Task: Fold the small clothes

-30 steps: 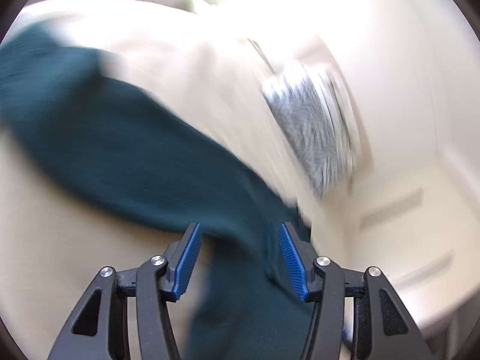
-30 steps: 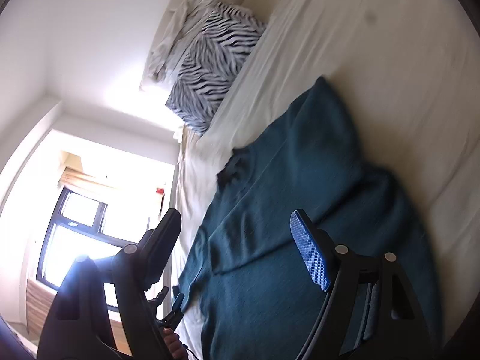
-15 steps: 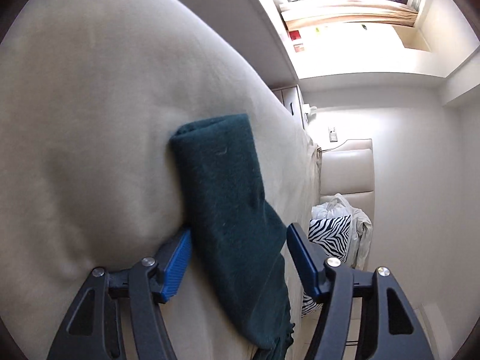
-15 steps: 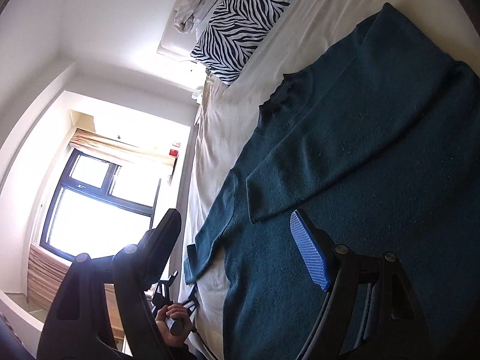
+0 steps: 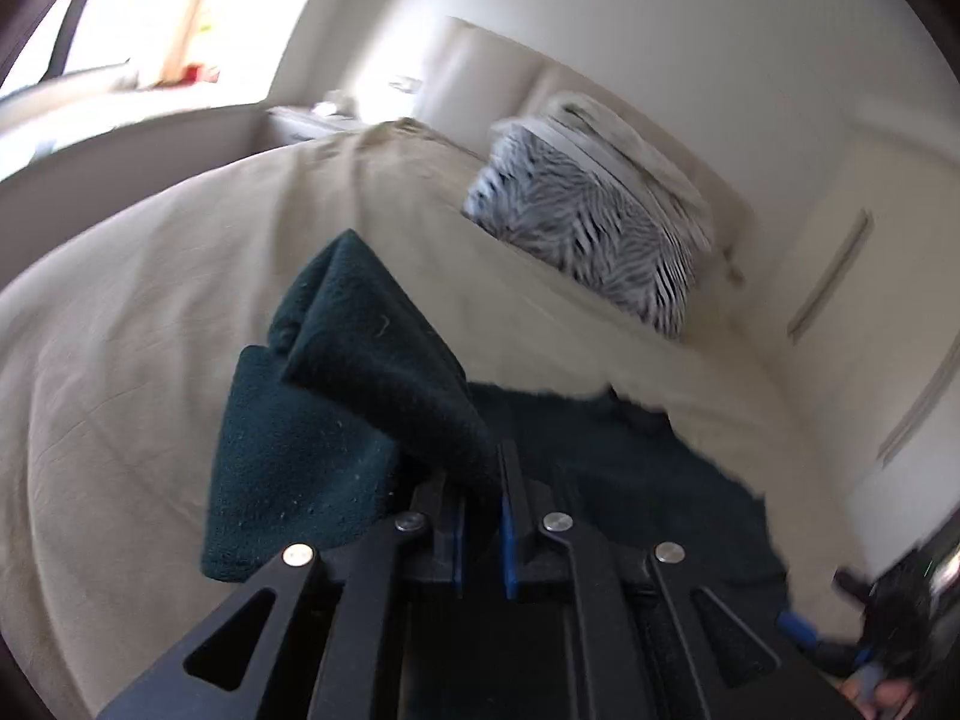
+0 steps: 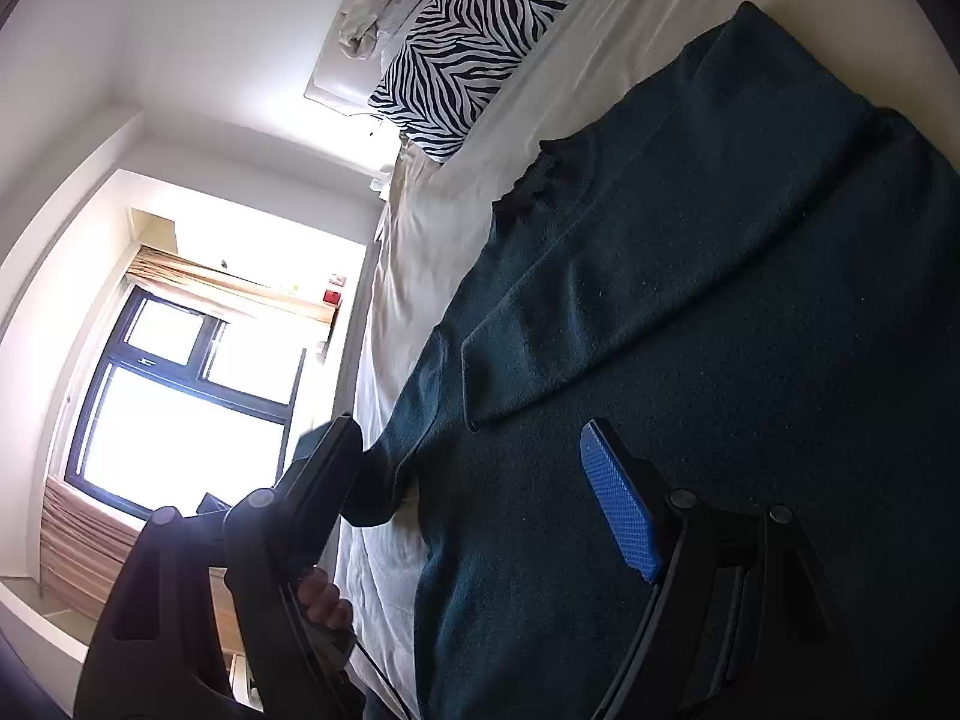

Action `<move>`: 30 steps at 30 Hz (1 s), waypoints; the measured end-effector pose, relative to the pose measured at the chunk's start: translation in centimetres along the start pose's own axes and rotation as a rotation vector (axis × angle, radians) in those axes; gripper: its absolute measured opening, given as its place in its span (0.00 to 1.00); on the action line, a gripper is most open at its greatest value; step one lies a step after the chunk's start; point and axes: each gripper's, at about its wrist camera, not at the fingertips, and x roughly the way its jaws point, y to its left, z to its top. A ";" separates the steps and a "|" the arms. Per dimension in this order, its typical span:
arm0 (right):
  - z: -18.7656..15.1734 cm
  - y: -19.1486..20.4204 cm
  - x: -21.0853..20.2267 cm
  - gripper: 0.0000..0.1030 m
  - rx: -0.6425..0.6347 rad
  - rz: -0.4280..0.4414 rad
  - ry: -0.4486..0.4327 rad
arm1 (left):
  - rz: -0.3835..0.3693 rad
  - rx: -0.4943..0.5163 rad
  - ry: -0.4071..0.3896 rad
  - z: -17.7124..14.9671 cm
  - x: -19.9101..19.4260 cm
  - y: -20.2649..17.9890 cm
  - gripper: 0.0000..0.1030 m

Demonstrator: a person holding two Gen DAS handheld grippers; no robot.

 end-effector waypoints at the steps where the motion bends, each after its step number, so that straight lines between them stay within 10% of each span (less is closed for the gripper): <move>1: 0.0 -0.3 0.1 0.74 0.003 -0.002 0.004 | 0.010 0.113 0.034 -1.3 1.3 -3.2 0.09; 5: 0.3 -0.8 0.8 0.74 0.001 -0.035 0.041 | 0.106 0.482 0.112 -8.4 4.7 -10.8 0.16; 8: 0.6 -0.8 2.1 0.74 -0.015 -0.065 0.085 | 0.130 0.547 0.165 -11.7 4.5 -9.6 0.22; 13: 0.5 -0.5 6.0 0.74 -0.021 -0.081 0.162 | 0.063 0.356 0.155 -10.3 1.3 -4.4 0.46; 20: -0.6 0.6 12.8 0.71 -0.027 -0.121 0.287 | 0.039 0.224 0.180 -10.4 0.1 -1.0 0.47; 28: -1.3 2.3 15.4 0.08 -0.124 -0.231 0.315 | -0.029 0.115 0.153 -9.6 -2.0 1.1 0.48; 30: -0.8 3.1 14.6 0.08 -0.160 -0.242 0.279 | -0.066 0.032 0.122 -8.8 -3.5 2.7 0.48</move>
